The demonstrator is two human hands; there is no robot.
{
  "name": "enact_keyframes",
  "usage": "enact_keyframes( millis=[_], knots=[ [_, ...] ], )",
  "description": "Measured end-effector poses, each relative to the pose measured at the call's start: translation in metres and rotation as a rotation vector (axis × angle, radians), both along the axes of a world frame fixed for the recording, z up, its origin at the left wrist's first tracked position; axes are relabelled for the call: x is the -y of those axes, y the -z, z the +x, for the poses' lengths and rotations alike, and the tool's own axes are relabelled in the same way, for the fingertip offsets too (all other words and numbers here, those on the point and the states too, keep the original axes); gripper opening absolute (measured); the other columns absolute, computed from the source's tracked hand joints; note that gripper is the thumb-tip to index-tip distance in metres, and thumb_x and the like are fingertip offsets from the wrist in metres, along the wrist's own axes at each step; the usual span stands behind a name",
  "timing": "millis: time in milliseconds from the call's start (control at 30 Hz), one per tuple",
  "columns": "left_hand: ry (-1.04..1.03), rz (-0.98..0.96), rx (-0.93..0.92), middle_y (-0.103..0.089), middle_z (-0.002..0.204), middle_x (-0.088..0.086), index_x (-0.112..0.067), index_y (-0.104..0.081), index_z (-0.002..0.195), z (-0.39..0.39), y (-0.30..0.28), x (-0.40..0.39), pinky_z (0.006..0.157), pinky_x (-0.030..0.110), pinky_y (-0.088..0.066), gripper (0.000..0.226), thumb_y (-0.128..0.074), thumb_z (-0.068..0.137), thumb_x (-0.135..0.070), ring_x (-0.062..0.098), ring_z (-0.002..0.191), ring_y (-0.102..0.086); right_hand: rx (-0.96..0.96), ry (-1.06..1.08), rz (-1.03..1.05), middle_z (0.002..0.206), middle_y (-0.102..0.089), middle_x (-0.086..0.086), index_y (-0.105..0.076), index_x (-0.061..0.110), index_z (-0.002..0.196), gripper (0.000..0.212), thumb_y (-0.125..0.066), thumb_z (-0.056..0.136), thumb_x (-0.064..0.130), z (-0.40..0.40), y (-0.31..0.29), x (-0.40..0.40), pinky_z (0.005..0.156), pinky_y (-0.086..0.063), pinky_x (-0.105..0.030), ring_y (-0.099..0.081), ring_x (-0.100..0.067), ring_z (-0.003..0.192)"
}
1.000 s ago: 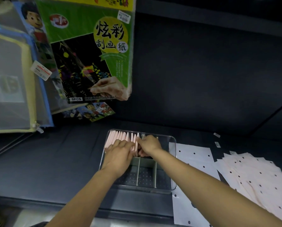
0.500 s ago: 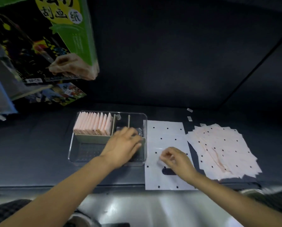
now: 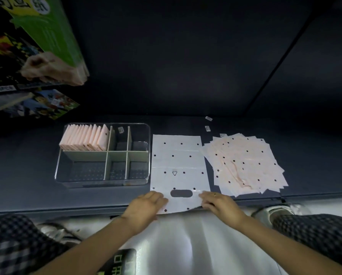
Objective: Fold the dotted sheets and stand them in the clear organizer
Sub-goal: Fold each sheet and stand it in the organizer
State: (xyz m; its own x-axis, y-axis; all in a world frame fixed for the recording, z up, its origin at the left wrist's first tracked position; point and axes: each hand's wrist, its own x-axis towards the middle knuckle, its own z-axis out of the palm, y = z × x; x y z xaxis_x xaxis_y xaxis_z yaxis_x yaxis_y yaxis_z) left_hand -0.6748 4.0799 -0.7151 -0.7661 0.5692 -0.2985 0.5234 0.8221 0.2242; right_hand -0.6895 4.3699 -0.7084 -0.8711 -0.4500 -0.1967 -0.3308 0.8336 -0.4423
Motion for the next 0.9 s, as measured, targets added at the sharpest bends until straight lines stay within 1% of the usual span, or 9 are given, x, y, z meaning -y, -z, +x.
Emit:
enact_keyframes(
  millis=[67, 133, 267, 367, 433, 533, 600, 700, 900],
  knots=[
    [0.027, 0.003, -0.015, -0.027, 0.148, -0.005, -0.027, -0.026, 0.145, -0.001, -0.006, -0.001, 0.108, 0.029, -0.029, 0.060, -0.054, 0.092, -0.027, 0.011, 0.136, -0.024, 0.198, 0.011, -0.032, 0.091, -0.067, 0.007, -0.060, 0.013, 0.095, 0.011, -0.053, 0.096, 0.022, -0.008, -0.014, -0.006, 0.078, -0.044, -0.019, -0.060, -0.006, 0.086],
    [0.044, 0.015, 0.025, -0.029, 0.147, -0.008, -0.032, -0.022, 0.147, -0.004, -0.016, -0.006, 0.107, 0.029, -0.029, 0.065, -0.055, 0.091, -0.027, 0.012, 0.136, -0.025, 0.333, -0.043, -0.061, 0.077, -0.058, 0.014, -0.058, 0.016, 0.087, 0.011, -0.056, 0.094, 0.024, -0.020, -0.033, -0.010, 0.066, -0.039, -0.015, -0.050, 0.002, 0.069],
    [-0.104, 0.149, 0.216, -0.059, 0.121, -0.008, -0.038, -0.048, 0.130, -0.020, -0.057, -0.021, 0.084, 0.026, -0.042, 0.050, -0.049, 0.088, -0.010, 0.017, 0.112, -0.053, 0.565, -0.128, -0.077, 0.068, -0.050, 0.011, -0.058, 0.023, 0.080, 0.011, -0.061, 0.091, 0.024, -0.050, -0.077, -0.017, 0.059, -0.035, -0.012, -0.043, 0.003, 0.060],
    [-0.213, 0.284, 0.285, -0.062, 0.112, -0.005, -0.035, -0.055, 0.123, -0.042, -0.086, -0.025, 0.089, 0.028, -0.045, 0.047, -0.055, 0.085, -0.008, 0.018, 0.106, -0.056, 0.629, -0.064, -0.135, 0.065, -0.044, 0.006, -0.058, 0.024, 0.078, 0.013, -0.062, 0.090, 0.024, -0.078, -0.101, -0.020, 0.053, -0.033, -0.011, -0.039, -0.002, 0.055],
    [-0.298, 0.404, 0.197, -0.059, 0.106, -0.008, -0.032, -0.053, 0.127, -0.053, -0.099, -0.025, 0.089, 0.031, -0.045, 0.047, -0.057, 0.087, -0.008, 0.018, 0.103, -0.055, 0.577, 0.014, -0.218, 0.068, -0.047, 0.005, -0.059, 0.021, 0.079, 0.012, -0.063, 0.090, 0.022, -0.097, -0.106, -0.018, 0.056, -0.035, -0.009, -0.042, -0.004, 0.059],
    [-0.335, 0.477, -0.306, -0.054, 0.116, 0.001, -0.020, -0.049, 0.135, -0.060, -0.105, -0.026, 0.090, 0.034, -0.044, 0.050, -0.063, 0.087, -0.013, 0.022, 0.107, -0.049, 0.413, 0.118, -0.249, 0.076, -0.058, 0.009, -0.062, 0.016, 0.080, 0.009, -0.063, 0.089, 0.018, -0.127, -0.095, -0.010, 0.067, -0.041, -0.011, -0.051, -0.002, 0.070],
    [-0.252, 0.480, -0.478, -0.056, 0.117, 0.006, -0.014, -0.054, 0.130, -0.058, -0.101, -0.030, 0.089, 0.038, -0.047, 0.050, -0.069, 0.083, -0.012, 0.027, 0.106, -0.053, 0.356, 0.175, -0.226, 0.082, -0.058, 0.010, -0.062, 0.012, 0.082, 0.010, -0.063, 0.089, 0.018, -0.145, -0.079, -0.004, 0.075, -0.040, -0.020, -0.054, -0.005, 0.080],
    [-0.113, 0.421, -0.476, -0.060, 0.115, 0.005, -0.016, -0.056, 0.125, -0.052, -0.080, -0.039, 0.087, 0.037, -0.052, 0.051, -0.073, 0.078, -0.012, 0.027, 0.106, -0.058, 0.290, 0.261, -0.161, 0.092, -0.061, 0.004, -0.060, 0.014, 0.078, 0.012, -0.063, 0.088, 0.018, -0.165, -0.050, 0.002, 0.081, -0.040, -0.025, -0.056, -0.016, 0.096],
    [0.032, 0.178, -0.326, -0.065, 0.122, -0.001, -0.019, -0.069, 0.112, -0.029, -0.028, -0.046, 0.091, 0.031, -0.052, 0.053, -0.085, 0.063, -0.032, 0.018, 0.112, -0.062, -0.010, 0.337, 0.118, 0.132, -0.051, -0.008, -0.049, 0.017, 0.130, 0.038, -0.054, 0.094, 0.027, -0.155, -0.015, 0.004, 0.101, -0.037, -0.036, -0.039, -0.029, 0.125]
  ],
)
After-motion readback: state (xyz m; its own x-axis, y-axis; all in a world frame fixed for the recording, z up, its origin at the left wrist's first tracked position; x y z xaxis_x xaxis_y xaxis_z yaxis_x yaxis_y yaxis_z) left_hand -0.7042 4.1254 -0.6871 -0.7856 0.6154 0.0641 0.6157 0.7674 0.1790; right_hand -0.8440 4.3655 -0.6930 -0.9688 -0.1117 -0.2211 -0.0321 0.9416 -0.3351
